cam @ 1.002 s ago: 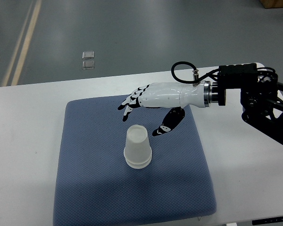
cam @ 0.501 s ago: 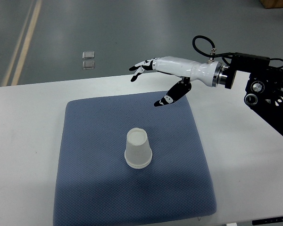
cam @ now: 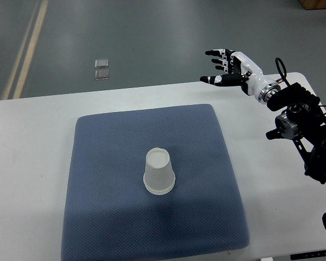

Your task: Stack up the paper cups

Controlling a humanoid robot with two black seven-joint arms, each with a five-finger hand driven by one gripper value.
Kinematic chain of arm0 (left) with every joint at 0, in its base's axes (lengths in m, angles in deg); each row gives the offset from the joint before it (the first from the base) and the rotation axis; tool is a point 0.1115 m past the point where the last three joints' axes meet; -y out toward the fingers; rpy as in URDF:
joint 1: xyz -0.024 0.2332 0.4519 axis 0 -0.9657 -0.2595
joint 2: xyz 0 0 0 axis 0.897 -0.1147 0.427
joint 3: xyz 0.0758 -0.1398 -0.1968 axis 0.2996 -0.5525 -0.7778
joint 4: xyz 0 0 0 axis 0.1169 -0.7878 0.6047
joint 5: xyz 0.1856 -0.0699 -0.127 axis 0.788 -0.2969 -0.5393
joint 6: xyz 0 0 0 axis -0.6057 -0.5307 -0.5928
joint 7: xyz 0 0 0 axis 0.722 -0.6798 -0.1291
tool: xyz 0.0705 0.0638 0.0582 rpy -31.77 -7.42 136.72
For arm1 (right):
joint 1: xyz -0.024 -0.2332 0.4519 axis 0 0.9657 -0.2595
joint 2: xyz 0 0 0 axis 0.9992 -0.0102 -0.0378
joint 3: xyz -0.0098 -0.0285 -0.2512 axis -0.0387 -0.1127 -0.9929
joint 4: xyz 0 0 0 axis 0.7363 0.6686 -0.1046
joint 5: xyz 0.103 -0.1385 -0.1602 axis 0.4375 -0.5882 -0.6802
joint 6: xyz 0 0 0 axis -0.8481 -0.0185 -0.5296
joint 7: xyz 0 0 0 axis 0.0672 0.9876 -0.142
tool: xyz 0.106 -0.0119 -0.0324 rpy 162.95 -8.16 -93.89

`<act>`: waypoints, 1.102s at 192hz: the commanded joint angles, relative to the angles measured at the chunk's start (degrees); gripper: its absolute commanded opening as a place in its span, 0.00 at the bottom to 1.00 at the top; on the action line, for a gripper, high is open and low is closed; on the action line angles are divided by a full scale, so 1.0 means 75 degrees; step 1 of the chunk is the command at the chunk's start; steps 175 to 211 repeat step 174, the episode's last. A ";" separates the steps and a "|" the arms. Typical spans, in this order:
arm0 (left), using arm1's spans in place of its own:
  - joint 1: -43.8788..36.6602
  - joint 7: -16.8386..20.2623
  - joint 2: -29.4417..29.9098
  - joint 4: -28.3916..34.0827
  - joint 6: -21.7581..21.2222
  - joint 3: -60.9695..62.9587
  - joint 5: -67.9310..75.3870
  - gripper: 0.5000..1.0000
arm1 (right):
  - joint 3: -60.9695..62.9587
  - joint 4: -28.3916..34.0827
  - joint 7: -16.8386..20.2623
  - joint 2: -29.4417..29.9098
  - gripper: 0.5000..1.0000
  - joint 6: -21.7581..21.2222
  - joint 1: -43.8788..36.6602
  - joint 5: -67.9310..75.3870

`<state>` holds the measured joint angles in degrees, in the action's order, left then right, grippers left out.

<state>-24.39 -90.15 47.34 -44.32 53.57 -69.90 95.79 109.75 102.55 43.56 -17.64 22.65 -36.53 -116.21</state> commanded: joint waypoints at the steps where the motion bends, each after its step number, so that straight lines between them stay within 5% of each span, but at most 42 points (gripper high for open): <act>1: 0.0000 0.0000 0.0000 0.0007 0.0001 0.0001 -0.0002 1.00 | -0.0011 -0.0050 0.0263 0.0110 0.82 0.0612 0.0095 0.0676; 70: 0.0000 0.0000 0.0000 -0.0005 0.0001 0.0001 -0.0002 1.00 | -0.0093 -0.0050 0.0087 0.0297 0.83 0.2487 0.0329 0.2188; 211: 0.0000 0.0000 0.0000 -0.0005 0.0001 0.0001 0.0009 1.00 | -0.0656 0.0255 -0.0229 0.0684 0.83 0.2065 0.0564 0.2106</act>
